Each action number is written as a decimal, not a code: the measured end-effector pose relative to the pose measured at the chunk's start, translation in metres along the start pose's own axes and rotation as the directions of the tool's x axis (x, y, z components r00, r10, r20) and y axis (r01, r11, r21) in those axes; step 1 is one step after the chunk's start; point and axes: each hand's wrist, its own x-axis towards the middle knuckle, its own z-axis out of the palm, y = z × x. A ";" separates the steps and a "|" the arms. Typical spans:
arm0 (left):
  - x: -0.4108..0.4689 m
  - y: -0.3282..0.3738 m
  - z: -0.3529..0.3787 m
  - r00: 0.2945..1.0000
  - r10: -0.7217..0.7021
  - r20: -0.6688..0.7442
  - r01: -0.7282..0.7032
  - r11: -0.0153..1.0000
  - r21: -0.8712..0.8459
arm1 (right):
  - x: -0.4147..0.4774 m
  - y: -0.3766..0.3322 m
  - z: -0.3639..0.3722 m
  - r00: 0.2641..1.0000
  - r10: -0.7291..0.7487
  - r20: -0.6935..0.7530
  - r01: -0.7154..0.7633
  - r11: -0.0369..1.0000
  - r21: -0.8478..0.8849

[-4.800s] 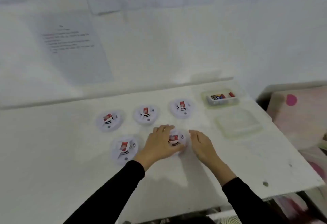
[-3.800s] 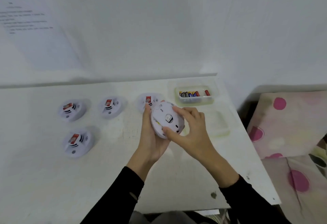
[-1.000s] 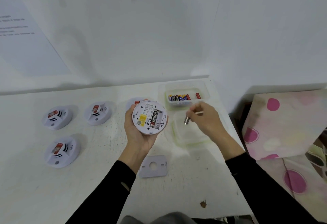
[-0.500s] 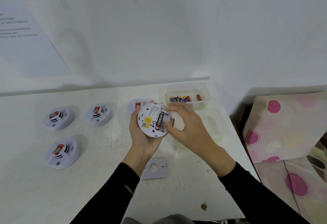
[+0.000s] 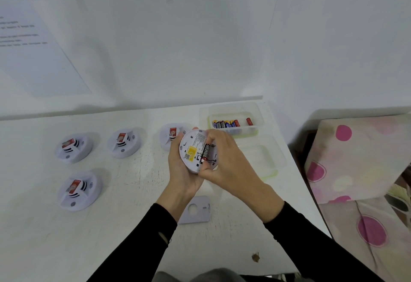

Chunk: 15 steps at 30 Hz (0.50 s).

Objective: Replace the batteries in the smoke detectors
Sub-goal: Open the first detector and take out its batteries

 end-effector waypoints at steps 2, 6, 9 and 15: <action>0.000 0.000 -0.001 1.000 -0.010 -0.006 0.010 1.000 -0.006 | -0.002 0.004 -0.002 1.000 -0.007 0.022 0.006 0.999 0.041; 0.001 0.006 -0.004 0.999 -0.035 0.009 0.036 0.996 -0.086 | -0.008 0.019 0.001 0.983 -0.158 0.094 0.149 0.984 0.095; 0.004 0.008 -0.005 0.997 -0.067 0.037 0.071 0.991 -0.117 | -0.013 0.025 0.002 0.975 -0.206 0.089 0.192 0.971 0.144; 0.008 0.004 -0.014 0.993 -0.094 0.073 0.105 0.981 -0.161 | 0.005 0.021 -0.025 0.861 0.486 -0.151 -0.283 0.703 0.652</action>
